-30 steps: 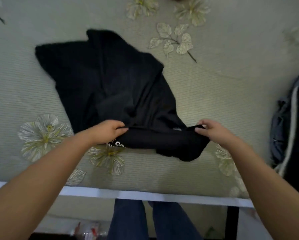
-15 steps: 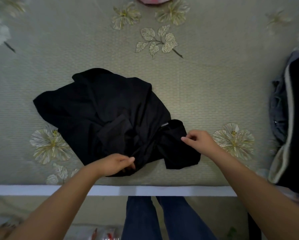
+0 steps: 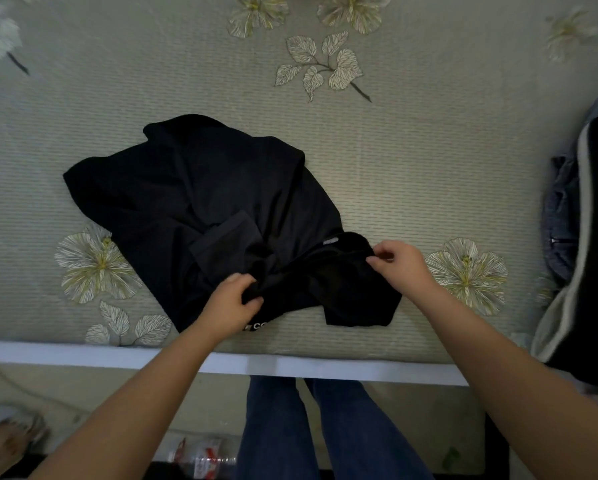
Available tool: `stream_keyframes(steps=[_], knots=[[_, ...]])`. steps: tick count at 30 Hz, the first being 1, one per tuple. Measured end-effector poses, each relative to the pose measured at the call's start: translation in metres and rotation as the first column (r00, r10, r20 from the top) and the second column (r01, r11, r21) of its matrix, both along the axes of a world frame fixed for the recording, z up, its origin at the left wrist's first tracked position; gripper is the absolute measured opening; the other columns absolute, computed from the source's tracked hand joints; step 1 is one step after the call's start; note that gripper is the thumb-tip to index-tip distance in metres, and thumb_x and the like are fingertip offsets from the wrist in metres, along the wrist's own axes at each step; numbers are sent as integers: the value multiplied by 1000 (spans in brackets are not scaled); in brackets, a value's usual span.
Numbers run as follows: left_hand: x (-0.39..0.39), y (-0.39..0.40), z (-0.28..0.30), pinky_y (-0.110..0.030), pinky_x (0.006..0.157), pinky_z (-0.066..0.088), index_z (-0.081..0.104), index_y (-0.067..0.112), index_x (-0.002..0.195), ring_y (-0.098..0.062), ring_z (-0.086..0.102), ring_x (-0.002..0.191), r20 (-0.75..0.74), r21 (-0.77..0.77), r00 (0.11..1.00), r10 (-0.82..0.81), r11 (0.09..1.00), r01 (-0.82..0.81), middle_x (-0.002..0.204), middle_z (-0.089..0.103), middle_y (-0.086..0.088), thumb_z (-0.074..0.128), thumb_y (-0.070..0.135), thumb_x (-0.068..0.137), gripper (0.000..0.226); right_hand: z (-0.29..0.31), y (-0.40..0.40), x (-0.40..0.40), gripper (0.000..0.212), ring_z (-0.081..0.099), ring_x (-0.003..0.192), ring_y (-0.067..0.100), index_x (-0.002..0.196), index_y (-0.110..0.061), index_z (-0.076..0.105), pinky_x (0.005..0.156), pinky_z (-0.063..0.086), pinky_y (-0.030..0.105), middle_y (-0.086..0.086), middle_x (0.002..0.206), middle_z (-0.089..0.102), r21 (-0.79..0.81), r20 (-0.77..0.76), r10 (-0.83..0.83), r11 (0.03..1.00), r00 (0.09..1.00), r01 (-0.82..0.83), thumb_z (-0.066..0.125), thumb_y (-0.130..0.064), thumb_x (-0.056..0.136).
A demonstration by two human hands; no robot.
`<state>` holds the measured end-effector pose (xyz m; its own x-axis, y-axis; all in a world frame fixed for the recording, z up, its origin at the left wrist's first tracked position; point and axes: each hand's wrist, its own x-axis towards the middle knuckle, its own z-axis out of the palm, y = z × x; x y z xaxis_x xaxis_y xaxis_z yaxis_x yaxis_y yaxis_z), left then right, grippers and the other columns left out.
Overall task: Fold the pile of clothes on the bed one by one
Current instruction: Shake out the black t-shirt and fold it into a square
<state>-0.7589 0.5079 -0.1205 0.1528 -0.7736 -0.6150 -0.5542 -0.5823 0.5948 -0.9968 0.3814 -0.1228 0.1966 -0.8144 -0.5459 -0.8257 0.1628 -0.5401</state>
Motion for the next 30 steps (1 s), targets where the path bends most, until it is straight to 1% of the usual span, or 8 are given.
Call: stream_keyframes(steps=[4, 7, 11, 16, 19, 21, 26, 30], knots=[[17, -17, 29, -18, 66, 39, 57, 6, 84, -13, 53, 79, -222, 27, 965, 140, 990, -137, 82, 56, -5, 60, -2, 83, 8, 16, -11, -8, 17, 55, 57, 3, 74, -10, 58, 62, 42, 16, -3, 65, 57, 132, 251, -260, 963, 932, 233, 57, 2, 86], [28, -33, 56, -7, 50, 34, 43, 13, 61, -1, 45, 54, -256, -30, 965, 64, 997, -75, 59, 43, 4, 65, -4, 79, 33, 38, -25, -11, 29, 56, 52, -7, 71, -19, 52, 57, 45, 8, -12, 54, 62, 137, 376, -269, 963, 887, 234, 51, 5, 88], [32, -62, 98, -6, 53, 38, 46, 18, 70, 2, 47, 59, -272, -117, 960, 67, 988, -102, 68, 47, 6, 64, -3, 79, 29, 75, -48, -2, 32, 57, 56, -11, 75, -19, 52, 58, 43, 3, -18, 56, 63, 55, 484, -235, 969, 843, 239, 43, 8, 90], [39, -98, 164, -19, 54, 47, 57, 30, 87, -24, 59, 76, -158, -86, 982, -103, 992, 90, 91, 63, -4, 68, 17, 80, 17, 132, -77, 9, 30, 49, 73, 12, 79, -22, 52, 72, 39, 28, -8, 71, 51, -150, 455, -112, 968, 884, 200, 37, 0, 94], [52, -119, 213, 2, 57, 39, 60, 21, 90, -10, 55, 79, 28, -204, 991, -127, 970, 131, 87, 59, 5, 64, 5, 81, 19, 181, -96, 10, 19, 48, 83, 18, 78, -24, 52, 86, 36, 39, -11, 71, 51, -253, 387, 30, 964, 922, 75, 40, -14, 88], [58, -130, 250, -4, 56, 39, 62, 19, 94, -6, 54, 74, 132, -260, 984, -121, 954, 152, 84, 59, 3, 61, -3, 79, 26, 217, -106, 10, 26, 48, 87, 18, 89, -17, 59, 94, 32, 43, -6, 75, 54, -358, 335, 141, 934, 932, -12, 39, -25, 75], [62, -142, 335, -10, 55, 39, 59, 18, 93, -12, 51, 72, 260, -318, 960, -105, 929, 188, 78, 56, 2, 55, 5, 66, 30, 284, -137, 8, 22, 56, 99, 32, 105, 1, 60, 94, 35, 42, 18, 100, 64, -623, 91, 328, 755, 940, -203, 55, -11, 87], [75, -146, 394, -19, 63, 37, 58, 12, 93, -16, 48, 79, 429, -375, 898, -98, 885, 276, 79, 52, 0, 49, -9, 83, 25, 349, -155, 6, 19, 56, 96, 36, 101, 8, 60, 73, 33, 31, 24, 99, 63, -700, 185, 294, 709, 938, -84, 48, -2, 90]])
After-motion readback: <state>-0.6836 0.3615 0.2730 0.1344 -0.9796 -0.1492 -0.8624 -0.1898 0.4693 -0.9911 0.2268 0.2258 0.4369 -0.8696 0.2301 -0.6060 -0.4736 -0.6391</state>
